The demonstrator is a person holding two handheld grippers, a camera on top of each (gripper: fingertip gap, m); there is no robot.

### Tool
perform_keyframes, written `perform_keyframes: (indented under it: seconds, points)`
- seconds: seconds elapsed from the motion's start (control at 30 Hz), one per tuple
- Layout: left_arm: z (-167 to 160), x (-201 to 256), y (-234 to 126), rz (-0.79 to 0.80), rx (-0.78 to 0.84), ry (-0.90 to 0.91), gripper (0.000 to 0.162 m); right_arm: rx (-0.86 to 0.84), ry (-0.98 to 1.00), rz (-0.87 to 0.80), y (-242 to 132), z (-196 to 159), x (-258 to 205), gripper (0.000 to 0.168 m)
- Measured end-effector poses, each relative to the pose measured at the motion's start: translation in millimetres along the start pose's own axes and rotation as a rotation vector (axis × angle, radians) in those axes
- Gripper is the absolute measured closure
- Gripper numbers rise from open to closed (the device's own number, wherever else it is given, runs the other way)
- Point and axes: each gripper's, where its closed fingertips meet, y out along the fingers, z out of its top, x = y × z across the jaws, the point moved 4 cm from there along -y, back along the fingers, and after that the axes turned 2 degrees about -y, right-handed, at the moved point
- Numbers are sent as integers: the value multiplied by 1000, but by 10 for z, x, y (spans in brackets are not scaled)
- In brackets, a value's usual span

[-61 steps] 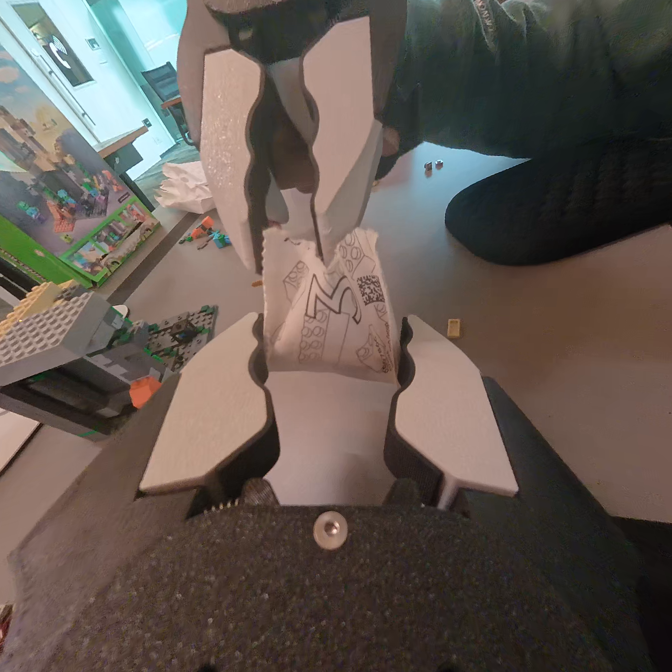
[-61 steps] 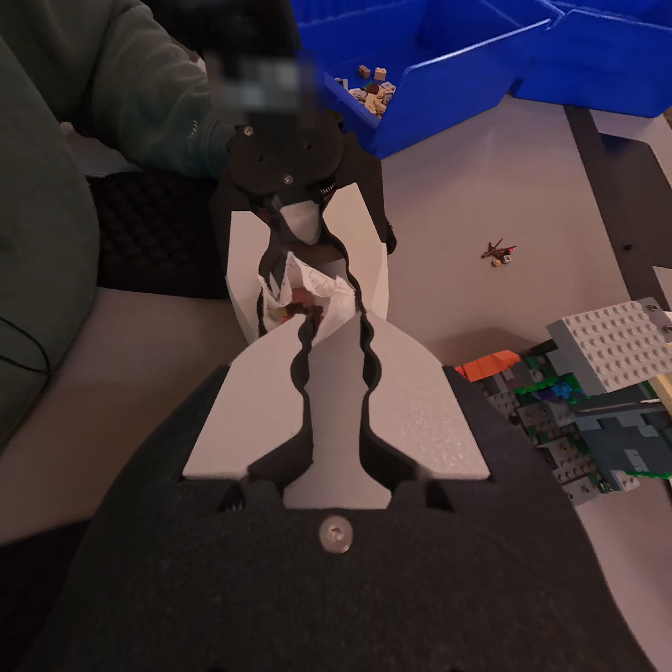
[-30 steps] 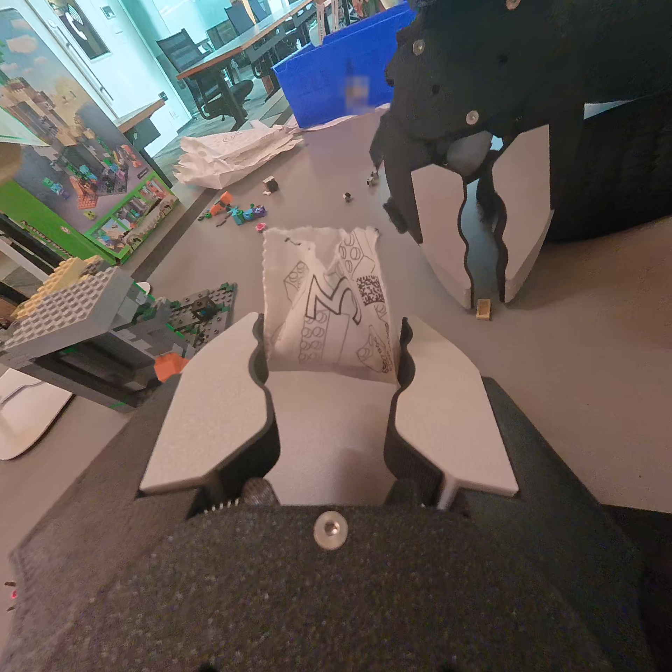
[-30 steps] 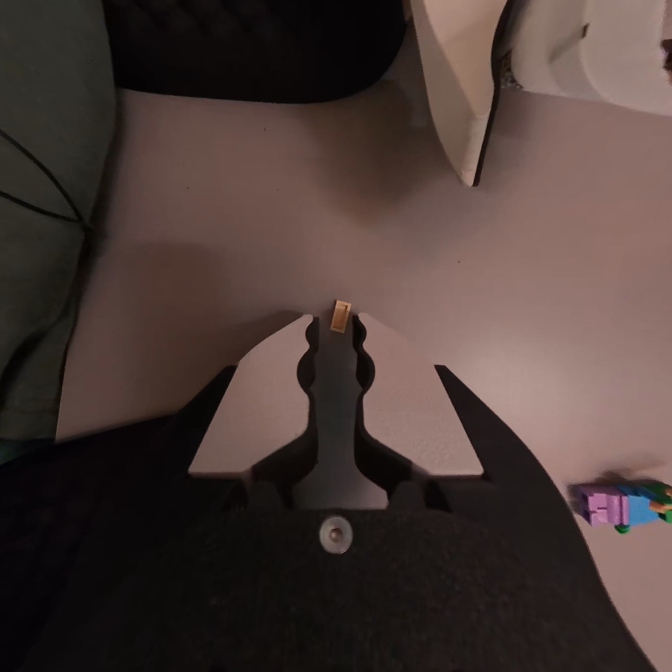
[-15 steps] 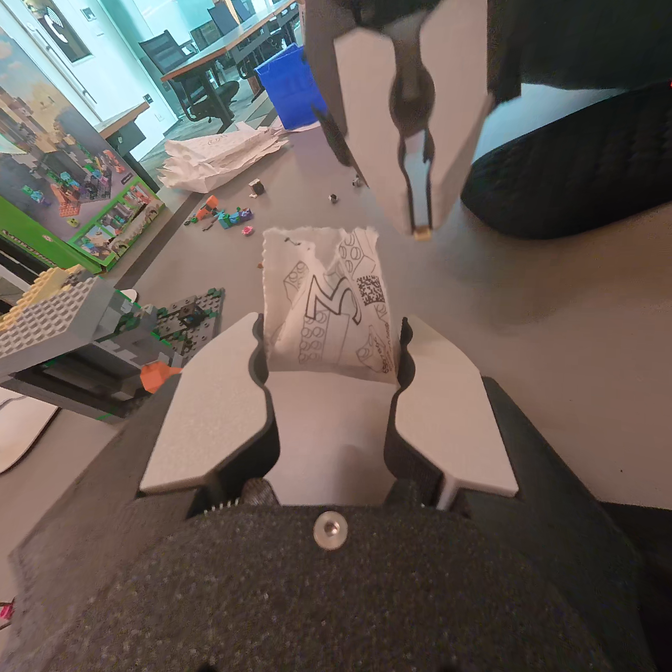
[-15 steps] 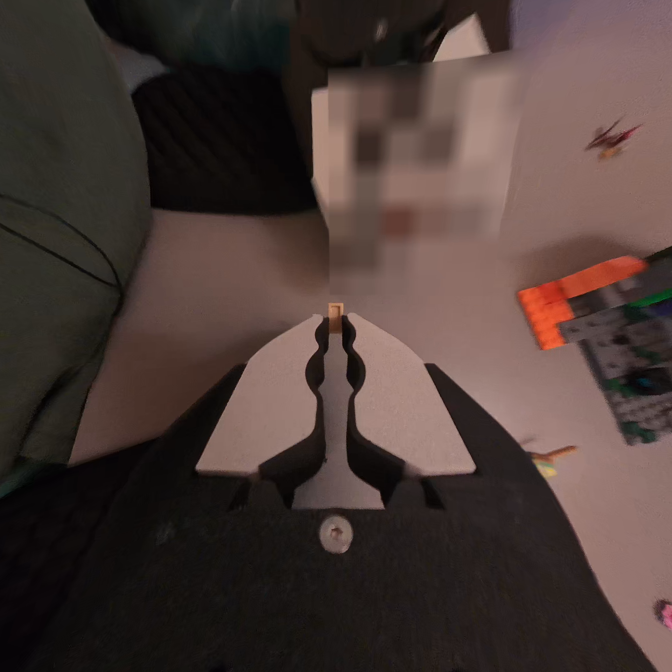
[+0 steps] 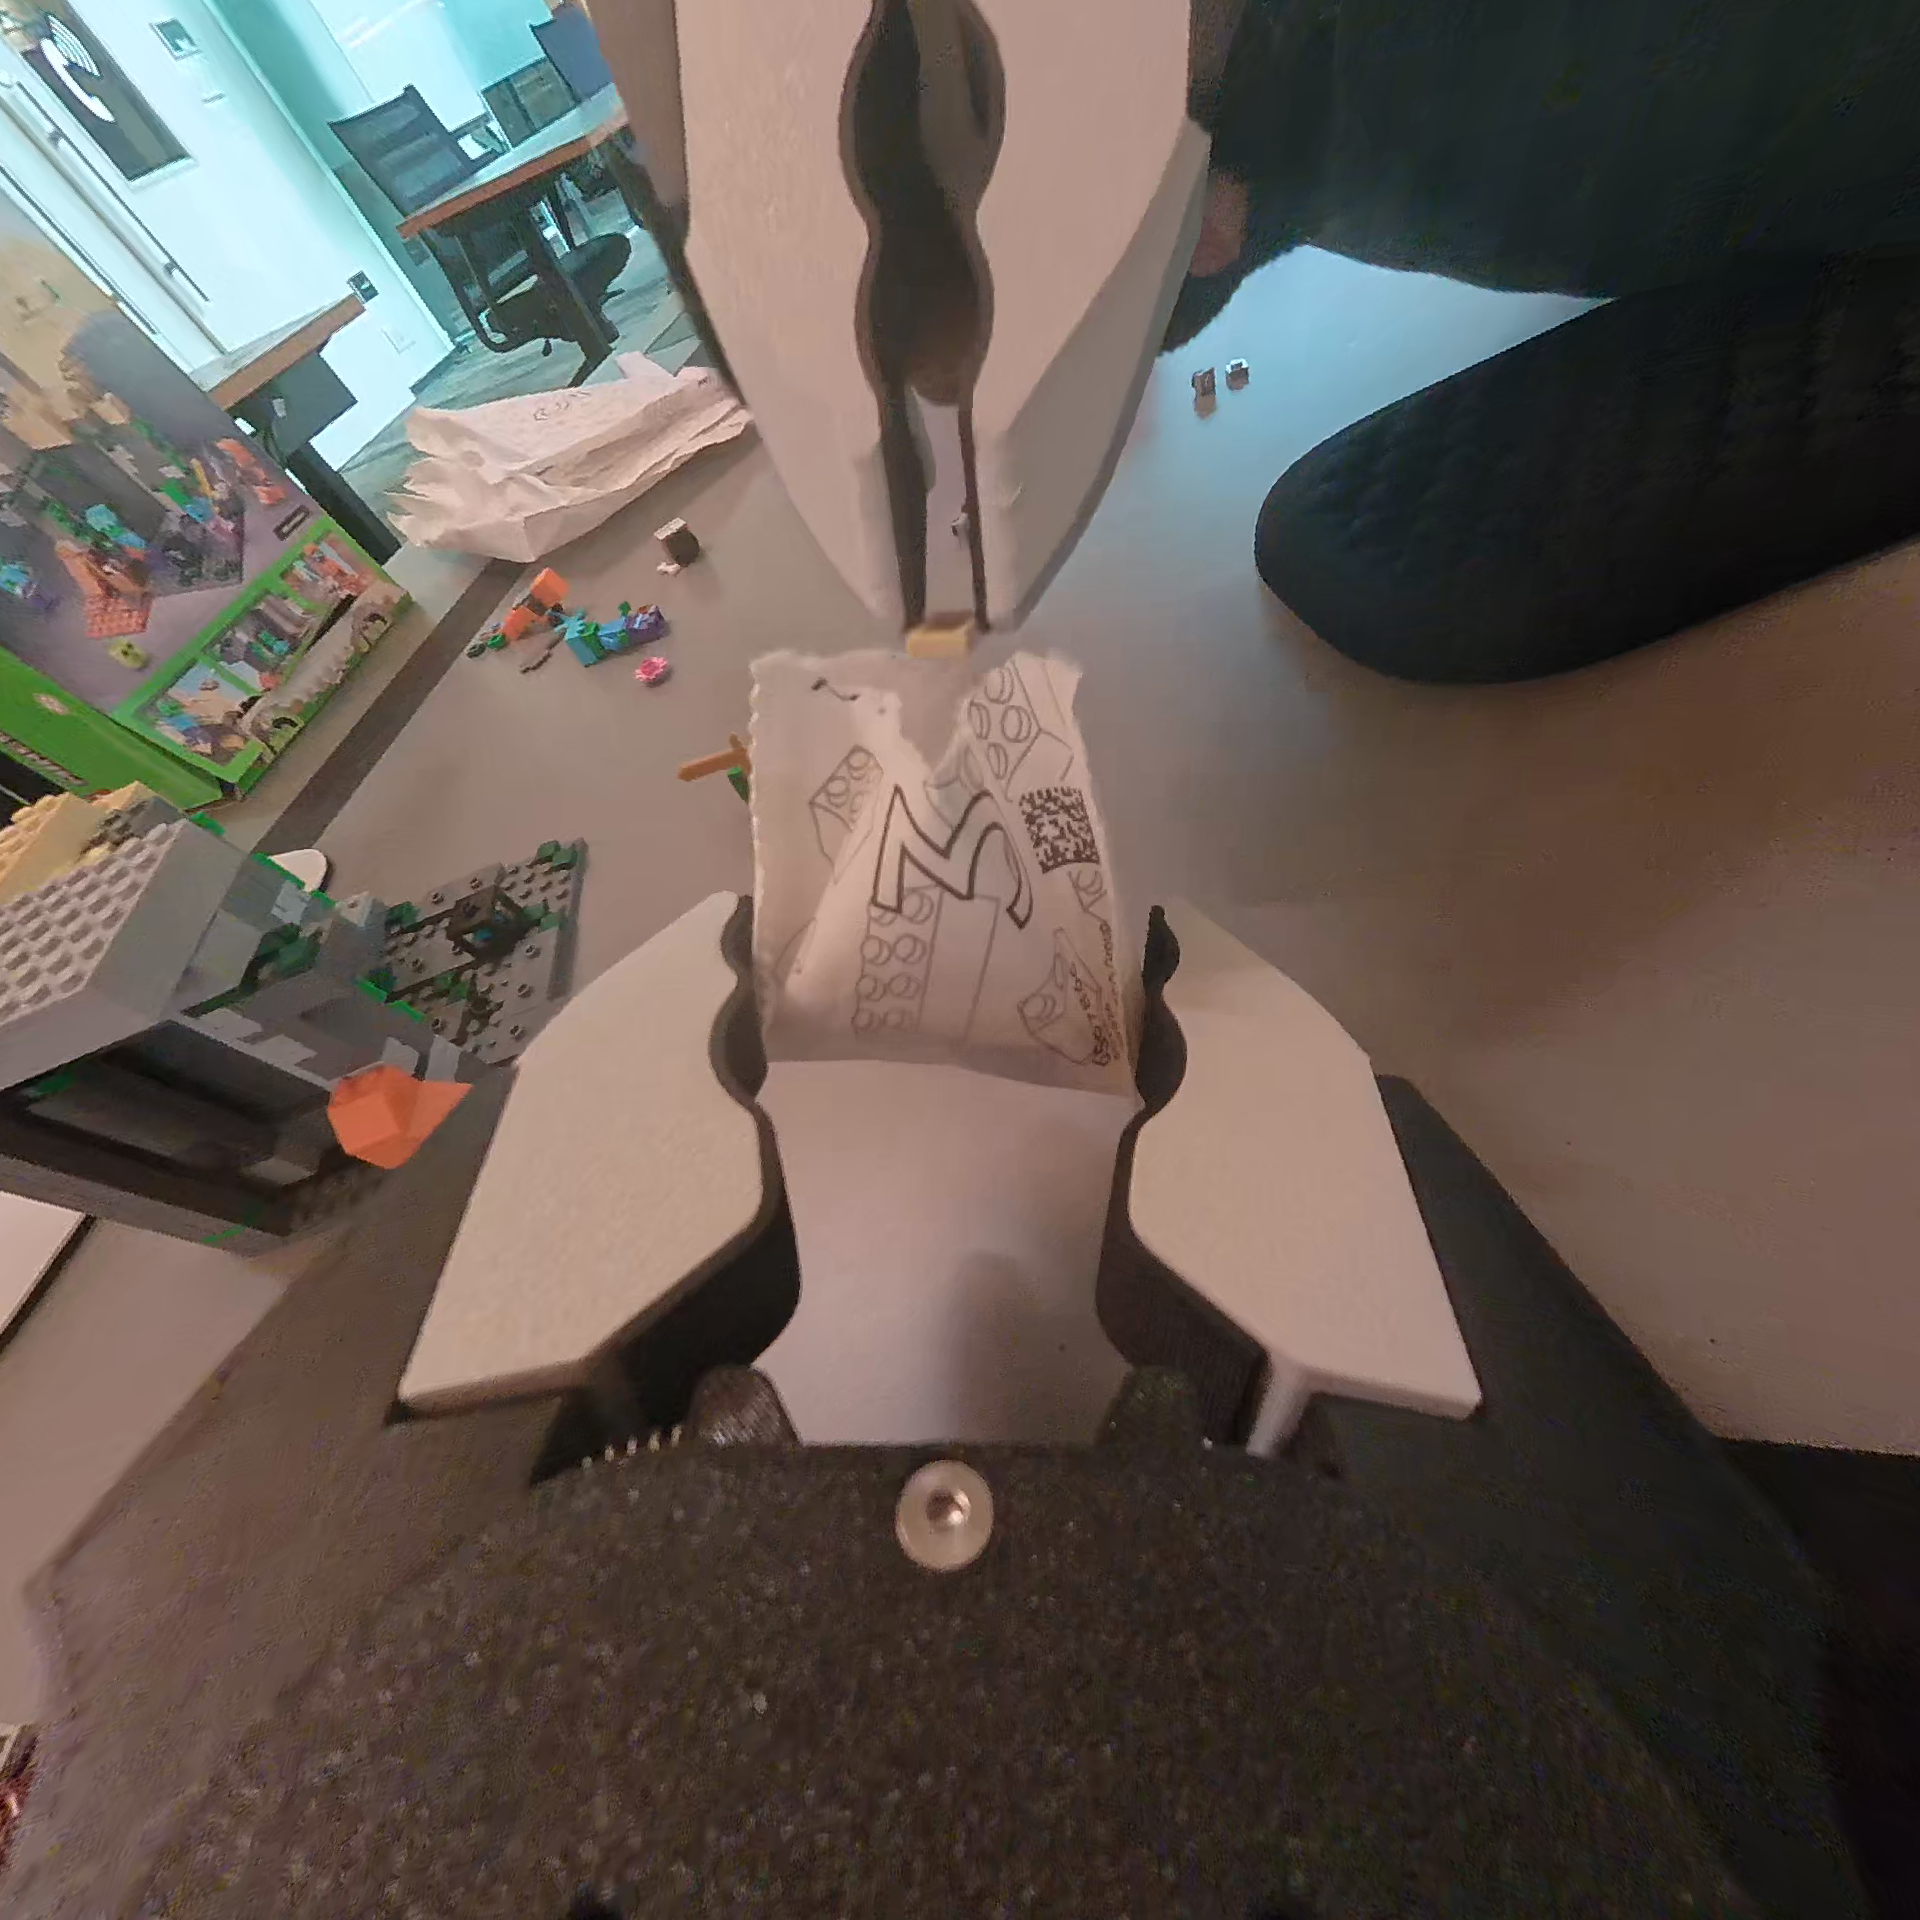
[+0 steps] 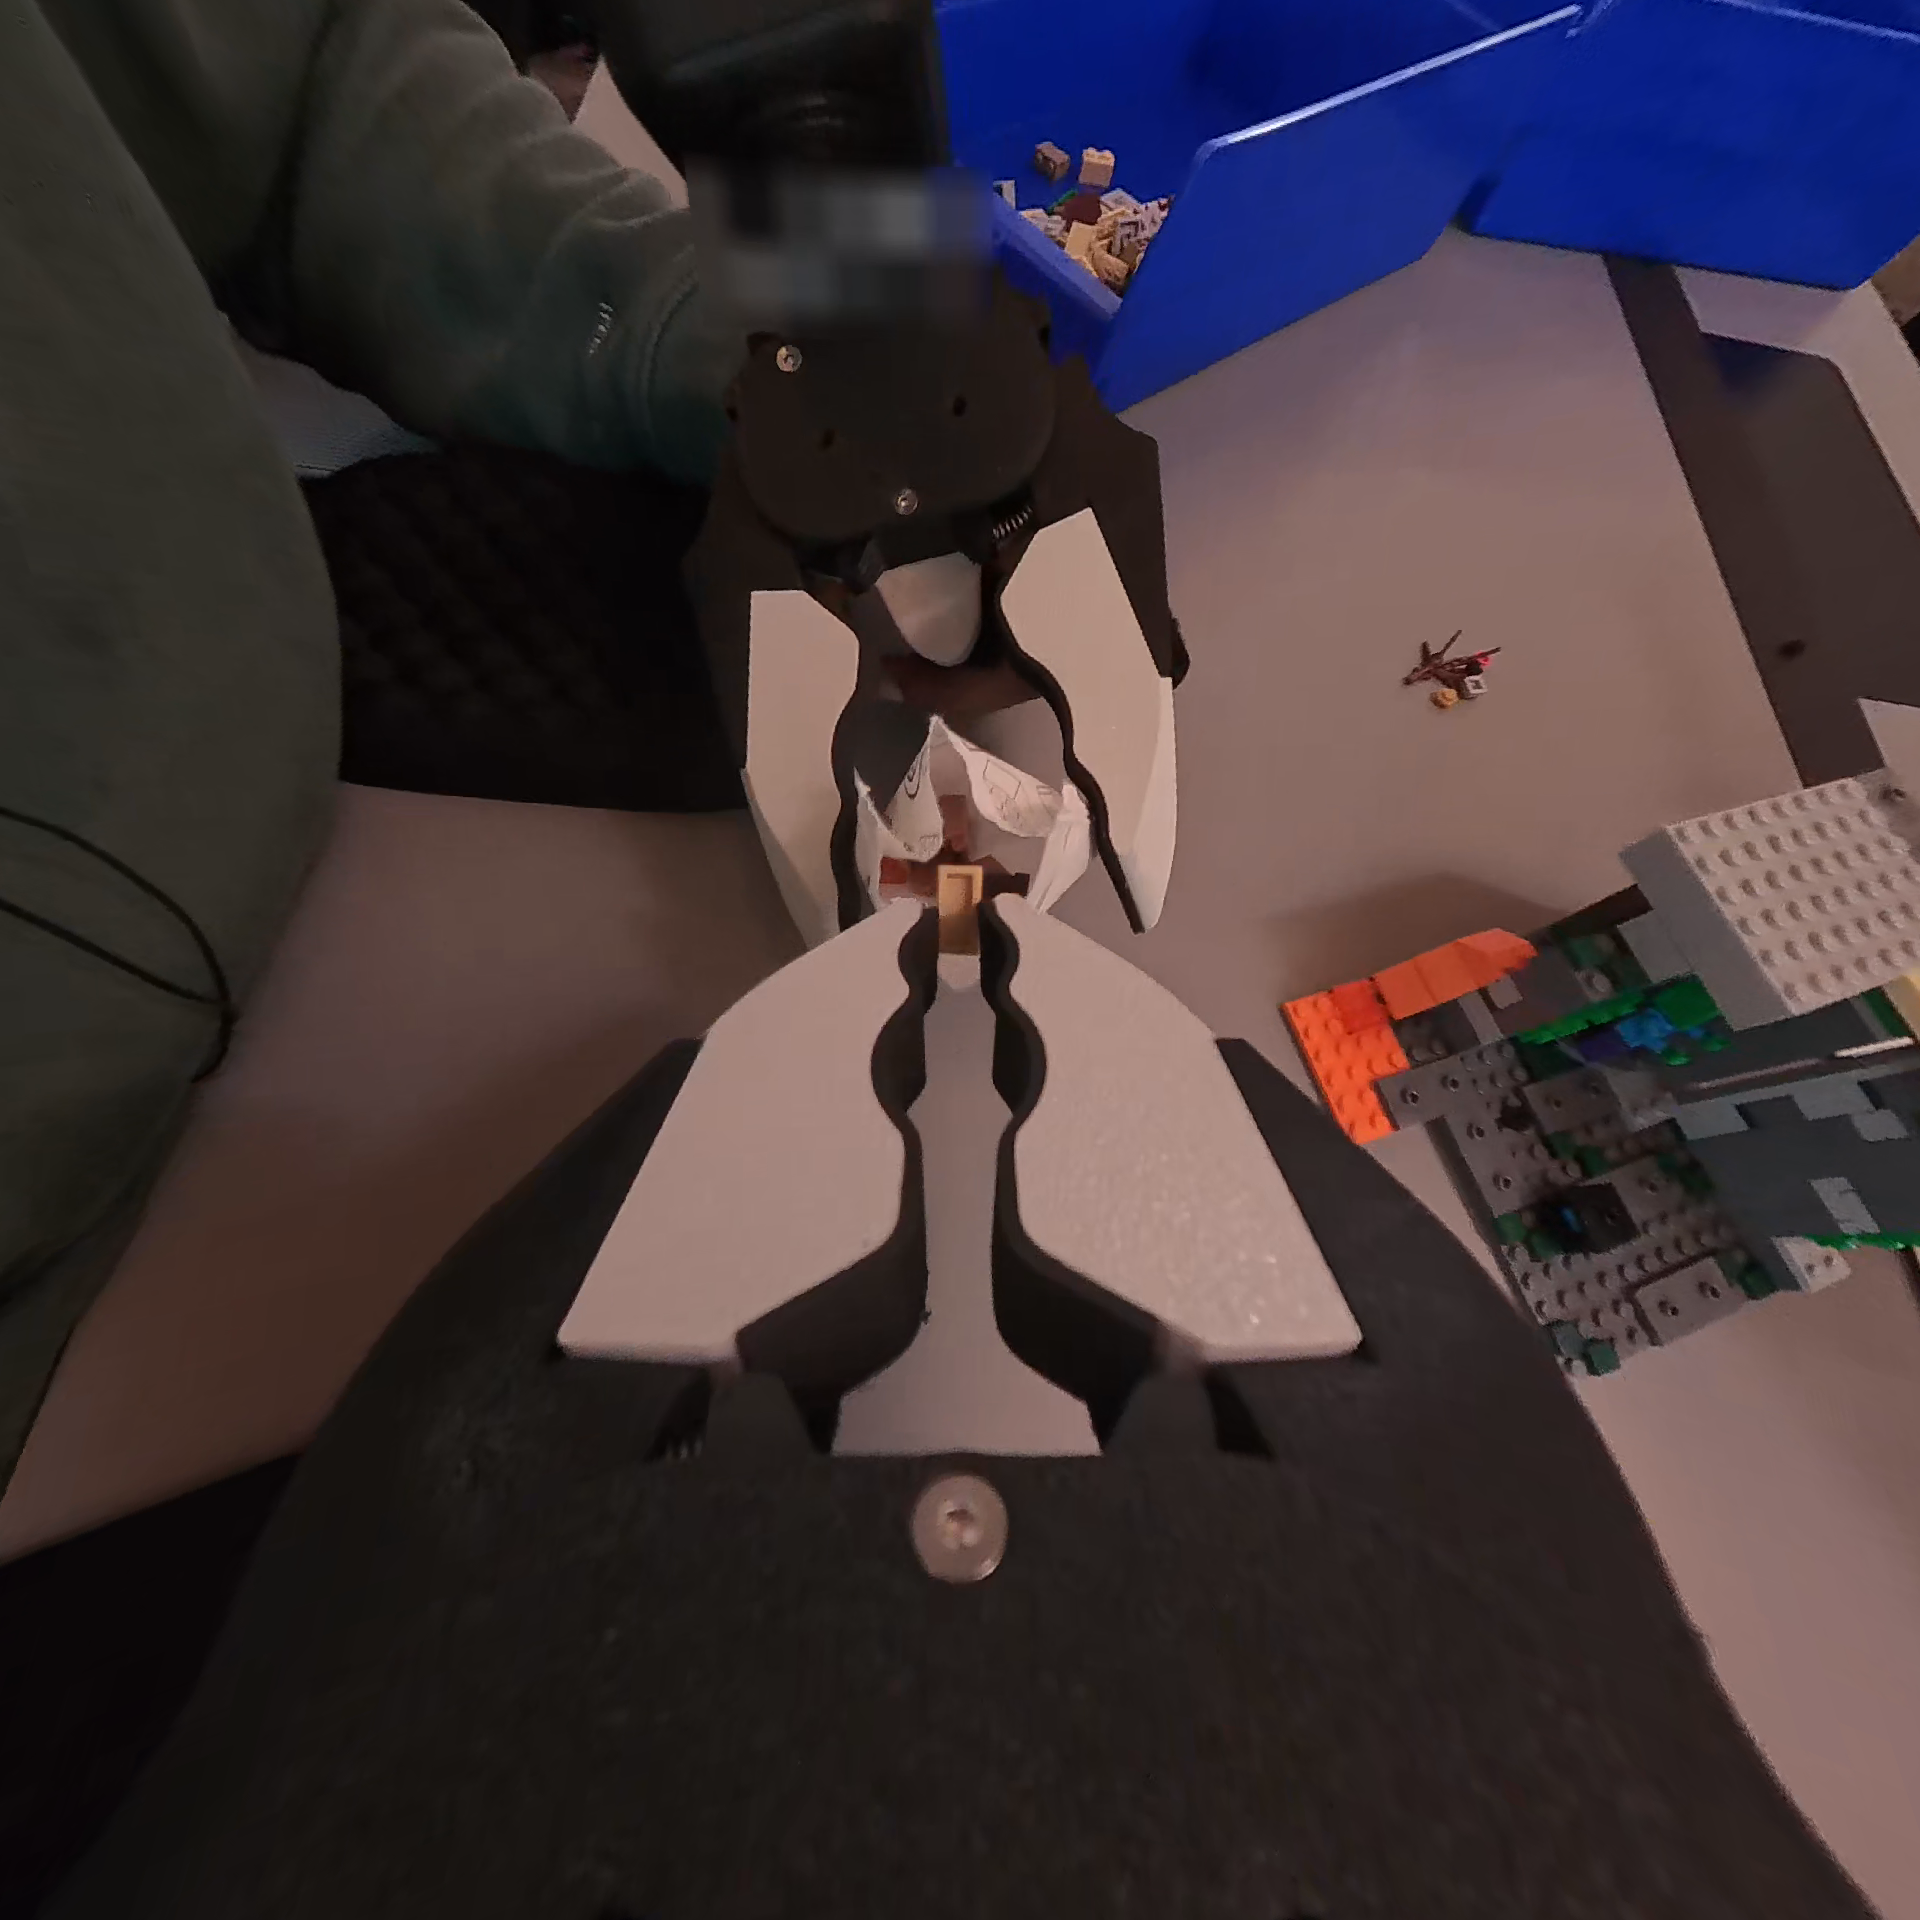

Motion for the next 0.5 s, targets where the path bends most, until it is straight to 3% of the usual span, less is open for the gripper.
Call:
perform_keyframes:
  seconds: [0.37, 0.5]
  points:
    - [14, 6, -2, -5, 9, -7, 92, 31, -17, -69, 13, 80, 61, 154]
    - [16, -6, -10, 1, 10, -8, 92, 77, 18, -114, -155, 80, 150, 153]
